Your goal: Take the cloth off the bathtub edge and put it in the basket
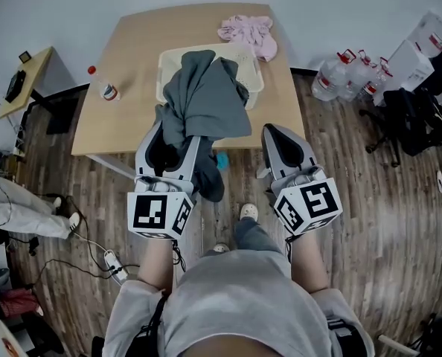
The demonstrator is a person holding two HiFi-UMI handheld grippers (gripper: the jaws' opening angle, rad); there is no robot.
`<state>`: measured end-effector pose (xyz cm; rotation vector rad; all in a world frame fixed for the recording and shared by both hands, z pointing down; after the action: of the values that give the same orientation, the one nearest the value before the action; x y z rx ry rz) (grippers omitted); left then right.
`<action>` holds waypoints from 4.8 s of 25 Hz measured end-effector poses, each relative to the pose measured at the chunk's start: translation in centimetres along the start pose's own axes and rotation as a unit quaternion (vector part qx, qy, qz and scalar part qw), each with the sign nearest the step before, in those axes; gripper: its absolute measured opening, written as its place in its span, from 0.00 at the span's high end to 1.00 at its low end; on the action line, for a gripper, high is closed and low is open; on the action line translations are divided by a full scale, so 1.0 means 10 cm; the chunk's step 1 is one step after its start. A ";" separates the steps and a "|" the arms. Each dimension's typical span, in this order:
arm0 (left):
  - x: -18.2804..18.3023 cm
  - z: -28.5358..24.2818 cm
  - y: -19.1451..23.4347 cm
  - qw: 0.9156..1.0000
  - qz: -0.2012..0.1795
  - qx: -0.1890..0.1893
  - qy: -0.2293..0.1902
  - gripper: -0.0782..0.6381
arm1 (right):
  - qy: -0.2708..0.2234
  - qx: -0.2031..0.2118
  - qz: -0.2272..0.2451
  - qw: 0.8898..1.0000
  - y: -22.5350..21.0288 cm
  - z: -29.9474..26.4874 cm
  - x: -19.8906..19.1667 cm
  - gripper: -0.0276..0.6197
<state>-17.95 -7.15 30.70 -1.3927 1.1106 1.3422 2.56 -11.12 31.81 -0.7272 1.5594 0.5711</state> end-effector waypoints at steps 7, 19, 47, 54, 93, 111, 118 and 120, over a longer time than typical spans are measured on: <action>0.14 -0.47 -0.01 1.000 -0.005 0.016 -0.012 0.53 | -0.008 0.019 0.008 1.000 -0.41 -0.31 0.16 0.95; 0.35 -1.13 -0.07 0.998 -0.018 0.054 -0.022 0.53 | -0.016 0.070 0.015 0.997 -1.07 -0.81 0.35 0.95; 1.04 -2.00 0.69 0.996 -0.041 -0.026 -0.075 0.53 | -0.015 0.016 0.004 1.000 -1.35 -1.61 0.43 0.95; 1.33 -2.30 1.06 0.990 -0.072 -0.073 -0.101 0.53 | -0.014 -0.031 -0.005 0.999 -1.25 -1.90 0.45 0.95; -0.87 -3.53 1.39 0.961 -0.095 -0.232 0.119 0.53 | 0.046 -0.196 -0.041 0.979 -1.07 -2.27 0.05 0.95; -1.49 -3.72 1.31 0.938 -0.105 -0.256 0.207 0.53 | 0.065 -0.214 -0.046 0.974 -1.13 -2.21 -0.03 0.95; -1.77 -3.79 1.23 0.920 -0.124 -0.273 0.253 0.52 | 0.067 -0.218 -0.049 0.972 -1.18 -2.20 -0.07 0.95; -1.82 -3.80 1.21 0.915 -0.132 -0.277 0.262 0.52 | 0.068 -0.219 -0.050 0.972 -1.19 -2.19 -0.07 0.95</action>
<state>-22.01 -46.32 49.91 -2.3337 0.8396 1.1560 -3.52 -34.96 35.74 -1.1934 1.5254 0.8171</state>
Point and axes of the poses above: the fingertips, and each gripper's own axes: z backward along the fingers, y to its left, x out of its top, the point moved 6 cm from there along z, backward along the fingers, and after that the axes turned 7 degrees about y, right-handed, at the moved point
